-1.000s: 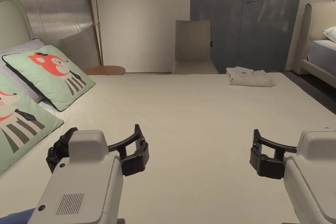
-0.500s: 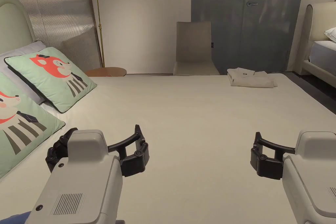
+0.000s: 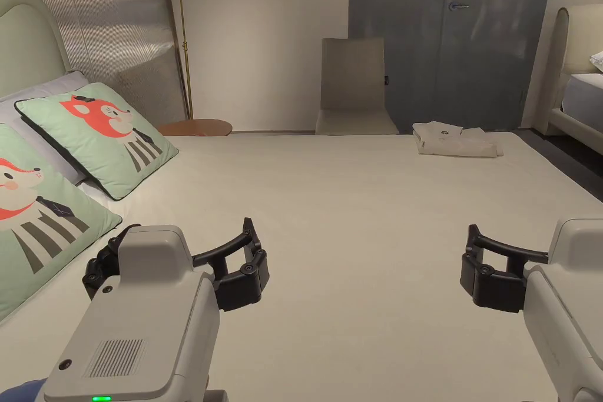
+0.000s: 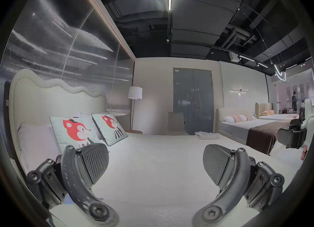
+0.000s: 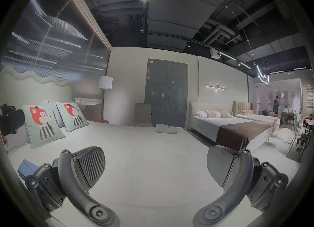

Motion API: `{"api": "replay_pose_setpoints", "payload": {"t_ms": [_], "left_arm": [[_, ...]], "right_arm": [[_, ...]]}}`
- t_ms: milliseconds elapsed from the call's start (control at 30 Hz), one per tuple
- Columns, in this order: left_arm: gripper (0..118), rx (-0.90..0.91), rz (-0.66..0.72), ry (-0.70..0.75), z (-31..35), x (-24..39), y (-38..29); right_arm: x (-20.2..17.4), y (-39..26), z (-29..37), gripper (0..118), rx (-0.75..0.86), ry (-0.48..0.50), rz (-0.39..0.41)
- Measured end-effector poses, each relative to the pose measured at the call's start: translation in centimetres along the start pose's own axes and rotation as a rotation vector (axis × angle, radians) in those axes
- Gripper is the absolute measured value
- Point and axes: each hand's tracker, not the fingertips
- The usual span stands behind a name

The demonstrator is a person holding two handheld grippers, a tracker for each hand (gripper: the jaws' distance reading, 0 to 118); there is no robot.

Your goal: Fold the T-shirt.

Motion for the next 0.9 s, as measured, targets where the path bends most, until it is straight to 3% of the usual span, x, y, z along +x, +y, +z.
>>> {"api": "replay_pose_setpoints", "payload": {"t_ms": [900], "left_arm": [[111, -0.002, -0.019, -0.021, 0.13, 0.26, -0.09]], "right_arm": [[-0.35, -0.12, -0.13, 118, -0.006, 0.022, 0.021]]}}
